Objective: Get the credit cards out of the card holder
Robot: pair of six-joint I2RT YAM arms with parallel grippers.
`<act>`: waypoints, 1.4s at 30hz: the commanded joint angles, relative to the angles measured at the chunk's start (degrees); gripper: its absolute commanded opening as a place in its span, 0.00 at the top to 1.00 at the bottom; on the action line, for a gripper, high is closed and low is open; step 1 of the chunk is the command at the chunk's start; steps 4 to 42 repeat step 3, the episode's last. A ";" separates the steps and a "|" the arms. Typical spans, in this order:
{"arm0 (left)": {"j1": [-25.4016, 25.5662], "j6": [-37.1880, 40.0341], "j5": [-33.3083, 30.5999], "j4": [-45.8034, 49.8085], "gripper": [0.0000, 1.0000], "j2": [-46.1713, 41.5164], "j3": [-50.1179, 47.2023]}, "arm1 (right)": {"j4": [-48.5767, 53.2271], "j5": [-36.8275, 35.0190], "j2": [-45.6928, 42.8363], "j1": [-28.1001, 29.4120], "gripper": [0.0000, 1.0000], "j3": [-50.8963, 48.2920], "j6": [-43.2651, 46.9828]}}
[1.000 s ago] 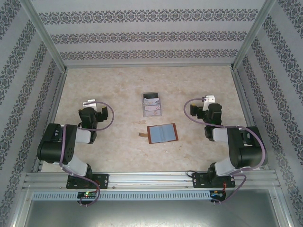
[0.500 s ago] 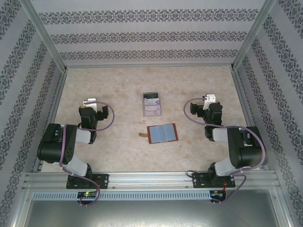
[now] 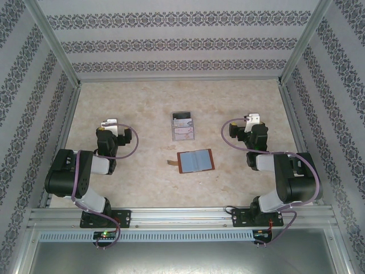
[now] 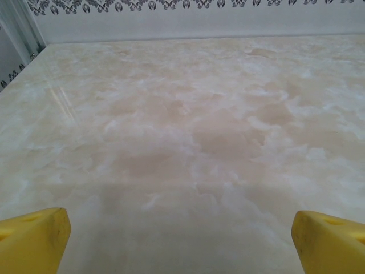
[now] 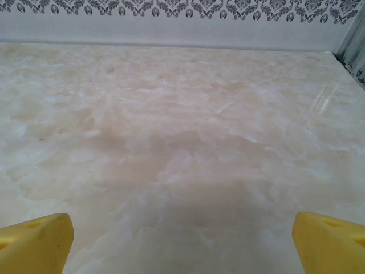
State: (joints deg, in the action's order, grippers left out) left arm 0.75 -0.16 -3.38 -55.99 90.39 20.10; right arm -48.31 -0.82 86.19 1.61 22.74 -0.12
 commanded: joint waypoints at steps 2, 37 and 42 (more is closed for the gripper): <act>0.39 0.69 0.56 -2.50 0.00 0.40 -0.52 | -1.74 0.02 0.19 -0.98 0.02 -0.32 -1.32; 0.39 0.84 0.84 -2.55 0.00 0.43 -0.44 | -1.86 0.09 0.12 -0.95 0.02 -0.33 -1.32; 0.39 0.84 0.84 -2.55 0.00 0.43 -0.44 | -1.86 0.09 0.12 -0.95 0.02 -0.33 -1.32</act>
